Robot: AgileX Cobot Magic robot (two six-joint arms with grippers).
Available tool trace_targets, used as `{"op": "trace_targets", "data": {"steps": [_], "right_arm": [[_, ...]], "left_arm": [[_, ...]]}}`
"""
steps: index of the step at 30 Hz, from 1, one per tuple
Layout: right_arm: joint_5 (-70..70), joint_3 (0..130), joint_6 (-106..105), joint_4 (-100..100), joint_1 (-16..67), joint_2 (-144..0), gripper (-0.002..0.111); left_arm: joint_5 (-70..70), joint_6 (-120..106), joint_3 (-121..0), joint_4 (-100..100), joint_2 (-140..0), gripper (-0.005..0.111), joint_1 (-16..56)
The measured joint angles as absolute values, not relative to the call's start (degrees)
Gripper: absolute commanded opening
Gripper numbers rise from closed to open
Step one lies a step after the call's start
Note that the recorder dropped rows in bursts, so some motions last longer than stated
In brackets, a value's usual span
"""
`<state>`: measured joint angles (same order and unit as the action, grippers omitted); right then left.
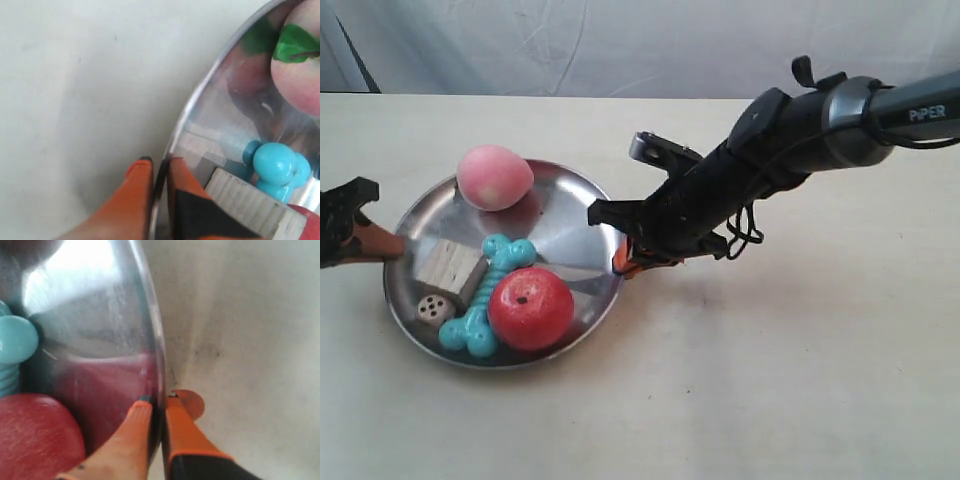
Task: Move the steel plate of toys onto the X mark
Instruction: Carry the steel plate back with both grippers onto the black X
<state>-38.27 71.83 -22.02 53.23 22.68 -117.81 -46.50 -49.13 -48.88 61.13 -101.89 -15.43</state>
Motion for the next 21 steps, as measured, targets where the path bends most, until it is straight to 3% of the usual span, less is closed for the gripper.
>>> {"op": "trace_targets", "data": {"steps": [11,19,21], "right_arm": [[-46.1,86.5,-12.2,43.8,18.5,-126.2,-0.001],[-48.1,87.9,-10.4,42.8,18.3,-129.0,-0.001],[-47.5,87.9,-10.2,42.8,18.3,-129.6,0.0]], "left_arm": [[-43.6,-37.8,-66.9,50.5,-116.5,0.0,-7.2],[-45.5,-37.0,-68.5,48.1,-119.0,0.0,-7.1],[-45.5,-37.3,-68.5,48.0,-119.0,0.005,-7.0]]}}
